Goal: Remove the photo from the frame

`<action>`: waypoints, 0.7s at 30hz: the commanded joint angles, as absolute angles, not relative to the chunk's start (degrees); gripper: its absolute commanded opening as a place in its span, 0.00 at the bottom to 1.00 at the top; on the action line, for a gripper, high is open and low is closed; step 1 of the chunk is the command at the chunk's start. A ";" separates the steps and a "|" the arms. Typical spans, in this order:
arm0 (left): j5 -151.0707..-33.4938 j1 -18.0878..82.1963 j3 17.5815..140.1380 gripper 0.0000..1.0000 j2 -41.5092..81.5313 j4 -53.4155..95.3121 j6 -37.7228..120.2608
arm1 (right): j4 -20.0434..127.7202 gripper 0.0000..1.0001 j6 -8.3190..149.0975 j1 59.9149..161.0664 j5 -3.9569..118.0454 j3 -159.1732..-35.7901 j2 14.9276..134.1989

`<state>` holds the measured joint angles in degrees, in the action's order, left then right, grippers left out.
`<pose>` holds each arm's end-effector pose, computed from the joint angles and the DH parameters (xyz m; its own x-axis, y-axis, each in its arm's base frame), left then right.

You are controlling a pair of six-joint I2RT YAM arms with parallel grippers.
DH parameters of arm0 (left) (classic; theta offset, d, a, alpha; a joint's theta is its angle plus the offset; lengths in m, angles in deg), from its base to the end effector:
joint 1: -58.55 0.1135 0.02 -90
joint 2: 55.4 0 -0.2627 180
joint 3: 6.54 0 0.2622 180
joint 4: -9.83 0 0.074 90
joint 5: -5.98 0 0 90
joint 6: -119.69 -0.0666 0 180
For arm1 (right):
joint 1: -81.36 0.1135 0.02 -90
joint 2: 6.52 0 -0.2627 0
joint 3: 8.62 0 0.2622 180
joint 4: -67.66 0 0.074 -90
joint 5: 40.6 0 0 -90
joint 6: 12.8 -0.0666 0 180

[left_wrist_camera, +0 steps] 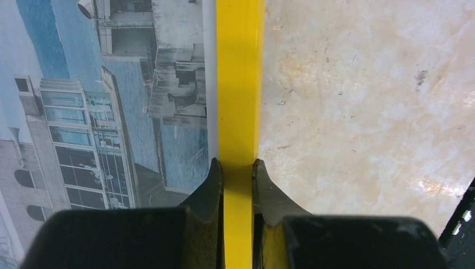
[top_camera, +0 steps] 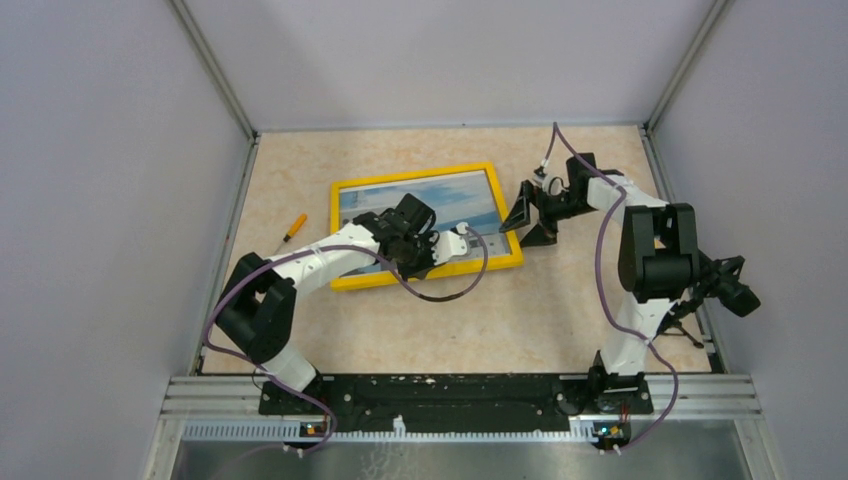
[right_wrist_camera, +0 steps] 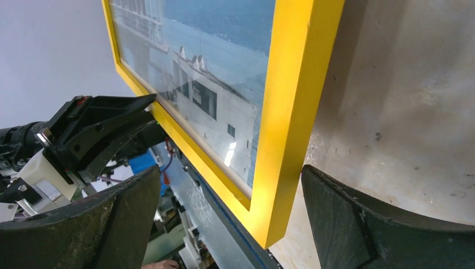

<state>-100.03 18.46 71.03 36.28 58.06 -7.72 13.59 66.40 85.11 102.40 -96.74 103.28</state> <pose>0.2529 -0.2369 0.1899 -0.1027 0.8497 -0.5171 0.9811 0.1721 0.0880 0.3764 0.0780 0.1532 -0.9942 0.0479 -0.0967 -0.0501 0.5891 0.8065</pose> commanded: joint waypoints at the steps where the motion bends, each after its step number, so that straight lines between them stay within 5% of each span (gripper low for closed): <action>1: -103.91 18.49 71.44 0.00 31.37 53.28 -9.29 | 15.46 0.92 64.86 86.11 106.24 -96.56 104.65; 8: -106.01 18.38 69.05 0.00 29.61 48.98 -9.77 | 18.91 0.84 60.91 88.11 111.04 -95.24 106.13; 21: -104.22 16.25 62.09 0.00 32.32 36.19 -10.55 | 27.48 0.53 53.02 89.21 119.39 -92.82 106.27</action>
<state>-99.42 18.28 62.52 33.22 50.03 -8.33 24.46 57.83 86.86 108.25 -92.98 106.93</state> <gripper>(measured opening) 0.148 0.565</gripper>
